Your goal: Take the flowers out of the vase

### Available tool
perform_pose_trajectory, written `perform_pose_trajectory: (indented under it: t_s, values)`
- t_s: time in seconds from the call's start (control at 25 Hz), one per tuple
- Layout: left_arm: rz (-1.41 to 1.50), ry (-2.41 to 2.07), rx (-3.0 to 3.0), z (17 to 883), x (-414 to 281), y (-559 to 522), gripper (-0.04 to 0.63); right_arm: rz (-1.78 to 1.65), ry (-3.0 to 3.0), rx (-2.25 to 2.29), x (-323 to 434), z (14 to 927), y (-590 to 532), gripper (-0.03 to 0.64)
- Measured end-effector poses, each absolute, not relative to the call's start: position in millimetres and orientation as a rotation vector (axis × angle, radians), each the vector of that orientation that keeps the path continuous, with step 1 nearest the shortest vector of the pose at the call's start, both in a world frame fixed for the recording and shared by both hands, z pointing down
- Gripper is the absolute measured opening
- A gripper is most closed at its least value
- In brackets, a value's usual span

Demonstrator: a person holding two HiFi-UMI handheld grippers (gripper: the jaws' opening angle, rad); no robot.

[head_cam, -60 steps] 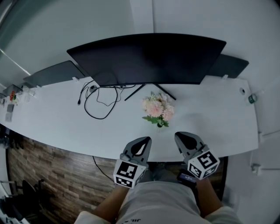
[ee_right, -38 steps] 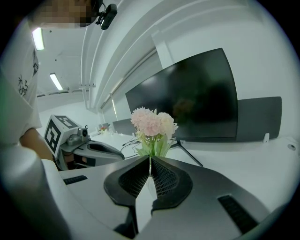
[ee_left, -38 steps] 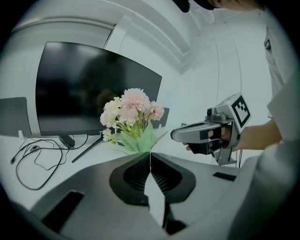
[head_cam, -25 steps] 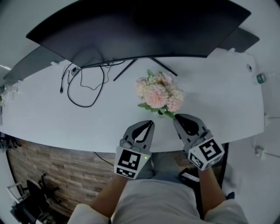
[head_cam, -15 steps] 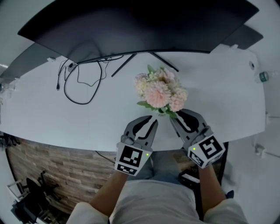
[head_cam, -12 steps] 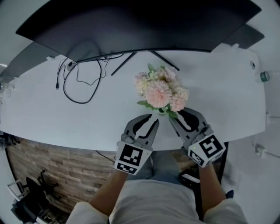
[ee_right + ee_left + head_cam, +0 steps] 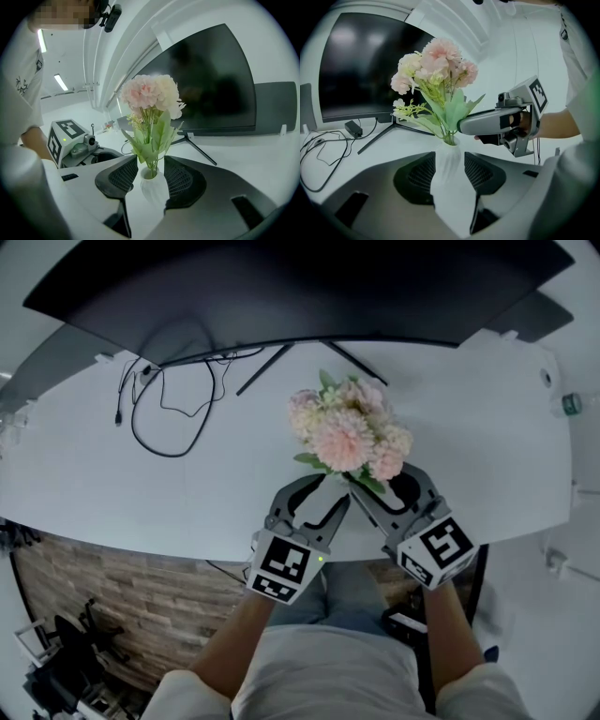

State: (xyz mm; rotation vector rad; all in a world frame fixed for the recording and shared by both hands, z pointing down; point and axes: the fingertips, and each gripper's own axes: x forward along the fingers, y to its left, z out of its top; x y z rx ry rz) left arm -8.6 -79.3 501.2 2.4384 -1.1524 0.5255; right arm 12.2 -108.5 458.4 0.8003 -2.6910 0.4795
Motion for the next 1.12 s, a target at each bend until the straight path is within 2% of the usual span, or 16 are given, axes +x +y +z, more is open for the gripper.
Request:
perform_pose_trajectory:
  t_s: [0.68, 0.88, 1.12]
  values:
    - [0.542, -1.124, 2.456, 509, -1, -91, 0.228, 0.455, -2.702, 0.757, -7, 468, -121, 0.206]
    - [0.559, -1.119, 2.468, 512, 2, -97, 0.247, 0.448, -2.703, 0.790, -4, 467, -126, 0.142]
    - [0.554, -1.103, 2.493, 516, 7, -106, 0.264, 0.437, -2.704, 0.806, -5, 466, -128, 0.103]
